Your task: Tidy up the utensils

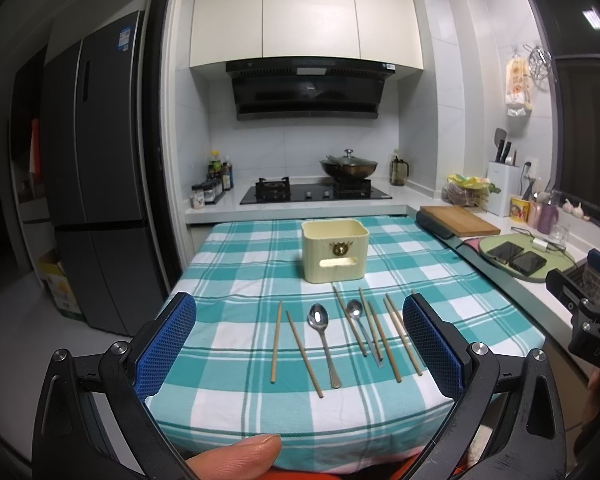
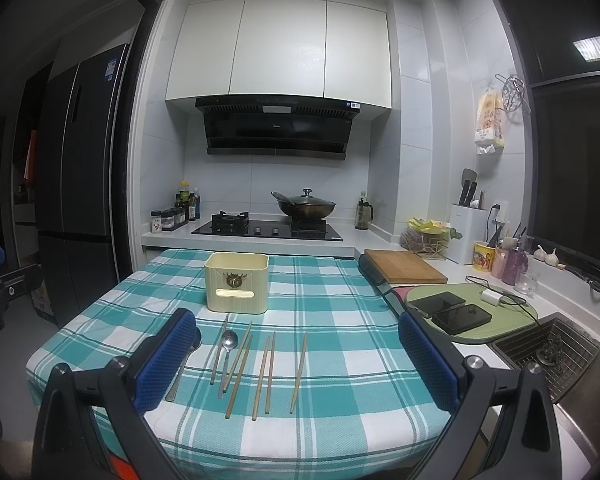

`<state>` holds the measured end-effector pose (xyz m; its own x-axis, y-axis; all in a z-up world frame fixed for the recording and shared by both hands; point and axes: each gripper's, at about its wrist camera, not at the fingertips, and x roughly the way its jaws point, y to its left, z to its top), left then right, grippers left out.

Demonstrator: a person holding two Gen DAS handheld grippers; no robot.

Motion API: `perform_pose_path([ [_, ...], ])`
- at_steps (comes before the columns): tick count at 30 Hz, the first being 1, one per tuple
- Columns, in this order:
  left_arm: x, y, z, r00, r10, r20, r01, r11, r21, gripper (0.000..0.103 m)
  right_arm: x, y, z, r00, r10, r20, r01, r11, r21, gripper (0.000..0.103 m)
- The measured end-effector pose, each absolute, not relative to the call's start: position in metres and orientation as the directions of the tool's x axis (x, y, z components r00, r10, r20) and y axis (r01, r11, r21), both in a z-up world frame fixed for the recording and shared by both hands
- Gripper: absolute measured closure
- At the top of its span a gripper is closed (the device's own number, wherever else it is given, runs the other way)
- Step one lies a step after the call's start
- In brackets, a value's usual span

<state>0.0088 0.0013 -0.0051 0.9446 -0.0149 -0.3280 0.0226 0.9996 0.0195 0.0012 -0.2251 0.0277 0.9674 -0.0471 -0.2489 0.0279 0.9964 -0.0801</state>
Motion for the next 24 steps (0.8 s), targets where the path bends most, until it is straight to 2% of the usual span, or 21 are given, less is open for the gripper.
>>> perform_pose_path([
  [24,0.0109,-0.0003,-0.0065,0.943,-0.018,-0.331,0.024,1.000,0.014,0.000,0.0041,-0.2270,0.0241,0.967,-0.055,-0.249,0.037,0.996,-0.076,0.000],
])
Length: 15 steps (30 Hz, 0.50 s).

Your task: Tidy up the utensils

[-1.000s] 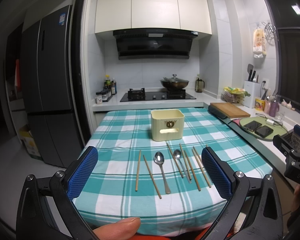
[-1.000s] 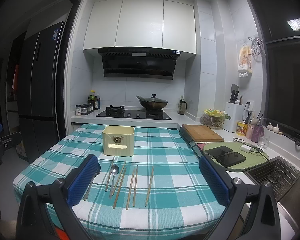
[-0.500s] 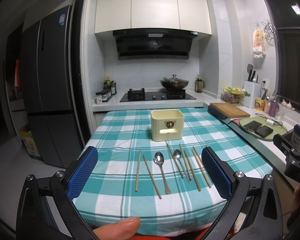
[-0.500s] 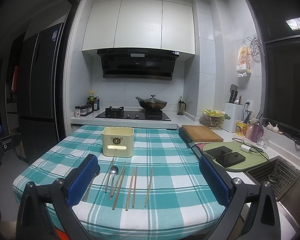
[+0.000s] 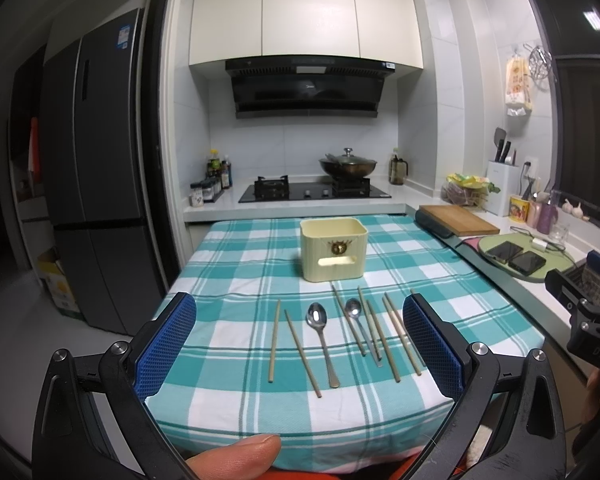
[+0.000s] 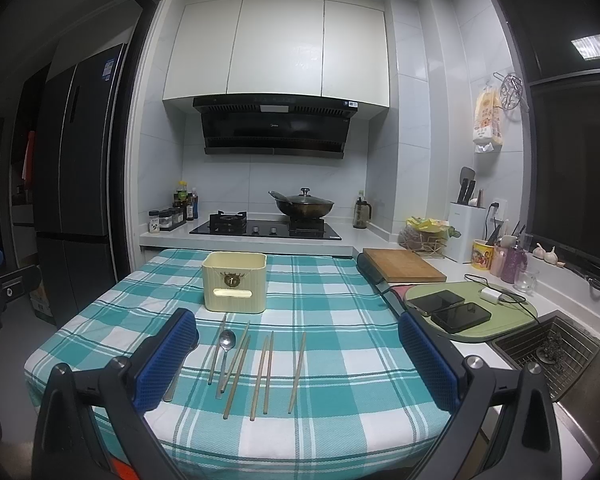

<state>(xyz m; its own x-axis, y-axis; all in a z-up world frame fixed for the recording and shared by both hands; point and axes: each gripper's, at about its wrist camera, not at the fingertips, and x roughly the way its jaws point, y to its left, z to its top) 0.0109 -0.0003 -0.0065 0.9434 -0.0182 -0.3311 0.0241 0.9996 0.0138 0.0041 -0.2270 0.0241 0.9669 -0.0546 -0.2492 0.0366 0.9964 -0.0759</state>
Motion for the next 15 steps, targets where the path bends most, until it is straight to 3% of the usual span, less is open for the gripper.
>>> perform_pose_path([
  [15,0.0114,-0.0008,-0.0083,0.943,-0.016,-0.331,0.023,1.000,0.017,0.000,0.0080,-0.2298,0.0193,0.963,-0.078,-0.258,0.058,0.995,-0.081,0.000],
])
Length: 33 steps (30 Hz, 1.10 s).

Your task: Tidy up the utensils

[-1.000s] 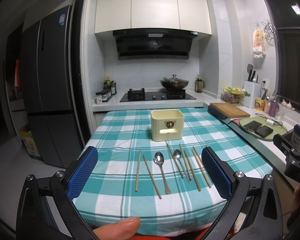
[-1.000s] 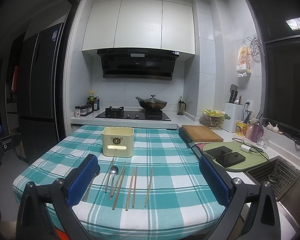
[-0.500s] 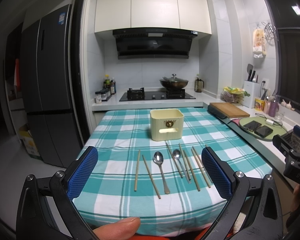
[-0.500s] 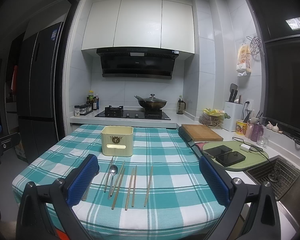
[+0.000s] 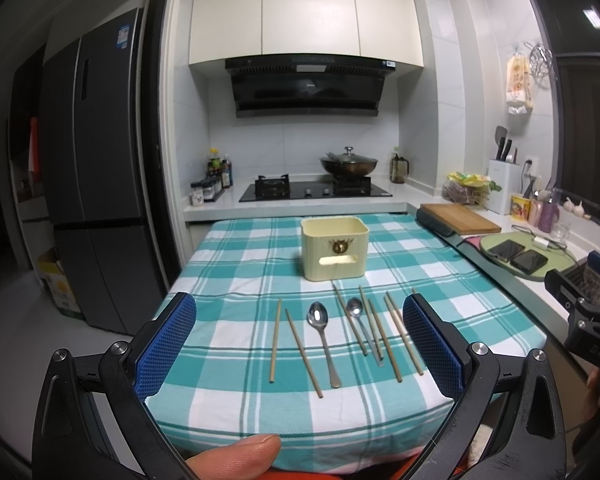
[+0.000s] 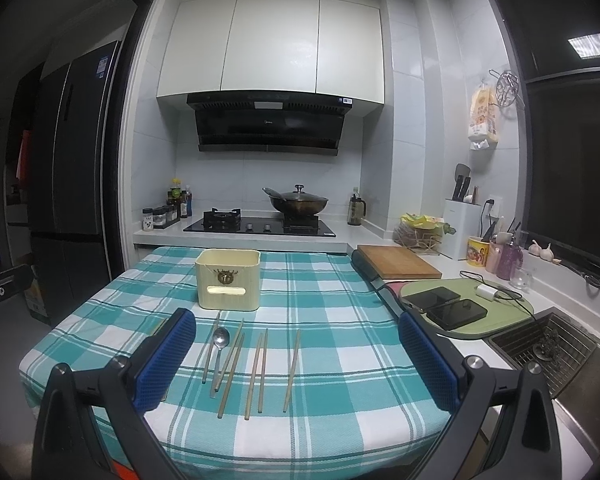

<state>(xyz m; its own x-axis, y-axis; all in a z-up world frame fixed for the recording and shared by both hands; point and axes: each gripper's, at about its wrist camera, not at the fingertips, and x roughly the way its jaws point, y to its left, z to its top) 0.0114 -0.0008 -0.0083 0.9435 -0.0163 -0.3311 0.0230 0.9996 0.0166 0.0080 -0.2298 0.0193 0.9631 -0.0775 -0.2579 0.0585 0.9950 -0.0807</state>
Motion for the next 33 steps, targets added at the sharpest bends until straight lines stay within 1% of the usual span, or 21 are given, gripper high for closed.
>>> perform_pose_path([
  [13,0.022,0.005,-0.012,0.943,0.011,-0.333,-0.001,0.999,0.032,0.000,0.012,-0.230,0.017,0.962,-0.079,-0.262,0.058,0.994,-0.088,0.000],
  [21,0.034,0.012,-0.015,0.939,0.023,-0.344,-0.016,1.000,0.022,0.000,0.022,-0.232,0.013,0.956,-0.075,-0.285,0.053,0.995,-0.086,0.000],
  [24,0.043,0.014,-0.021,0.925,0.041,-0.378,-0.034,0.999,0.027,0.000,0.026,-0.232,0.011,0.953,-0.075,-0.293,0.052,0.995,-0.088,0.000],
  [26,0.053,0.015,-0.026,0.902,0.062,-0.428,-0.051,0.998,0.036,0.000,0.031,-0.232,0.008,0.949,-0.073,-0.306,0.048,0.995,-0.089,0.000],
  [29,0.069,0.019,-0.038,0.865,0.056,-0.499,-0.046,0.998,0.032,0.000,0.037,-0.231,0.005,0.945,-0.071,-0.321,0.044,0.995,-0.089,0.000],
  [33,0.083,0.017,-0.051,0.838,0.083,-0.539,-0.050,0.996,0.075,0.000,0.047,-0.231,0.000,0.939,-0.076,-0.334,0.047,0.994,-0.094,0.000],
])
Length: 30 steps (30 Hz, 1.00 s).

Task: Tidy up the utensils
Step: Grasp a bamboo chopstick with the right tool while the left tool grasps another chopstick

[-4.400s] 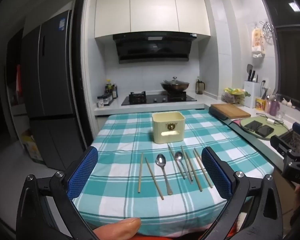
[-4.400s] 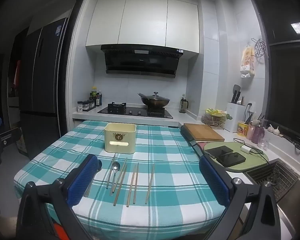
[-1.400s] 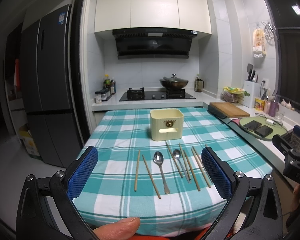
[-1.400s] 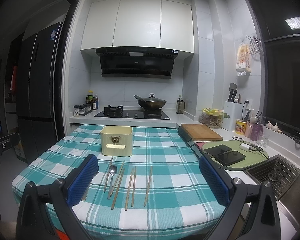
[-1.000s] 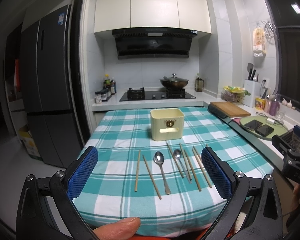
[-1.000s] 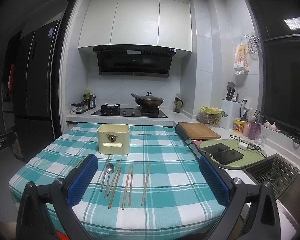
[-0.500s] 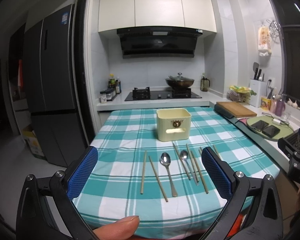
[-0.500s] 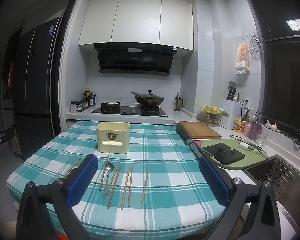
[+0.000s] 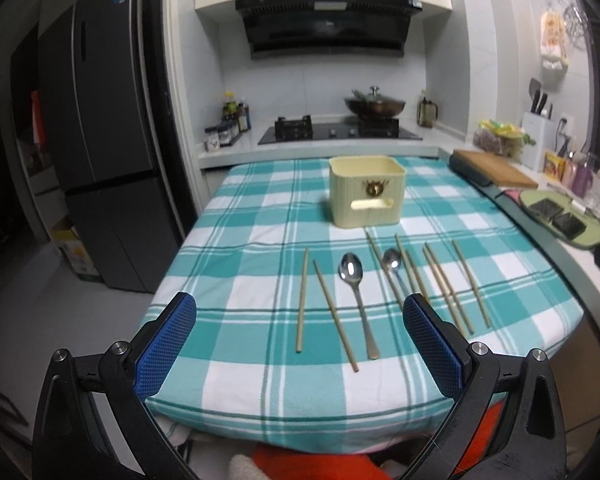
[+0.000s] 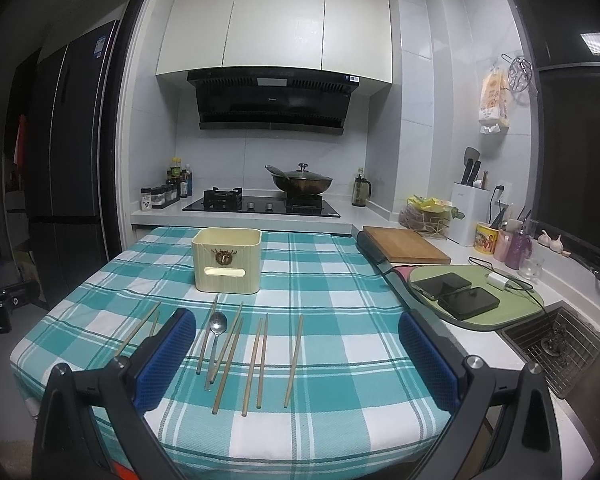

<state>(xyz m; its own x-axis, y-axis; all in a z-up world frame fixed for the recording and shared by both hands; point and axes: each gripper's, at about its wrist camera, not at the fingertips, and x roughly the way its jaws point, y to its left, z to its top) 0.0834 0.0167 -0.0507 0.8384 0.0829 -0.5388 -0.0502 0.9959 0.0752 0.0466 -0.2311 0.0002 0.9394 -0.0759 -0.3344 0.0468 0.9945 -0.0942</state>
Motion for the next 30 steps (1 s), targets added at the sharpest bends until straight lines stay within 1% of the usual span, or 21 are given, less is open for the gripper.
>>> perform_pose_path([
  [6,0.107,0.020,-0.070,0.797,0.056,-0.601,-0.023,0.998,0.063,0.000,0.072,-0.238,-0.017,0.918,-0.080,-0.388,0.047,0.995,-0.093,0.000],
  [9,0.127,0.026,-0.086,0.773,0.059,-0.632,-0.017,0.997,0.072,0.000,0.089,-0.246,-0.032,0.896,-0.069,-0.438,0.039,0.996,-0.077,0.000],
  [13,0.171,0.045,-0.115,0.706,-0.007,-0.708,0.016,1.000,0.006,0.000,0.117,-0.257,-0.058,0.850,-0.039,-0.525,0.019,0.999,-0.044,0.000],
  [15,0.196,0.052,-0.129,0.679,-0.027,-0.734,0.033,0.999,-0.007,0.000,0.132,-0.261,-0.072,0.818,-0.020,-0.575,0.005,1.000,-0.028,0.000],
  [18,0.234,0.055,-0.152,0.639,-0.015,-0.769,0.065,0.997,0.035,0.000,0.159,-0.269,-0.093,0.751,0.031,-0.659,-0.024,1.000,0.020,0.000],
  [20,0.254,0.056,-0.167,0.612,-0.007,-0.791,0.083,0.995,0.056,0.000,0.180,-0.273,-0.106,0.692,0.081,-0.718,-0.051,0.997,0.063,0.003],
  [22,0.272,0.057,-0.183,0.581,-0.004,-0.814,0.099,0.993,0.066,0.000,0.199,-0.274,-0.118,0.637,0.117,-0.762,-0.067,0.993,0.097,0.013],
  [23,0.282,0.058,-0.191,0.565,0.005,-0.825,0.103,0.992,0.077,0.000,0.208,-0.273,-0.124,0.614,0.131,-0.778,-0.073,0.991,0.108,0.016],
  [25,0.295,0.059,-0.201,0.546,0.009,-0.838,0.113,0.990,0.085,0.000,0.227,-0.271,-0.139,0.555,0.155,-0.817,-0.083,0.988,0.131,0.029],
  [28,0.310,0.059,-0.215,0.513,0.017,-0.858,0.128,0.987,0.096,0.001,0.249,-0.268,-0.160,0.477,0.199,-0.856,-0.088,0.980,0.178,0.040],
  [30,0.317,0.058,-0.222,0.498,0.027,-0.867,0.137,0.984,0.110,0.002,0.261,-0.268,-0.173,0.439,0.199,-0.876,-0.078,0.980,0.183,0.047],
])
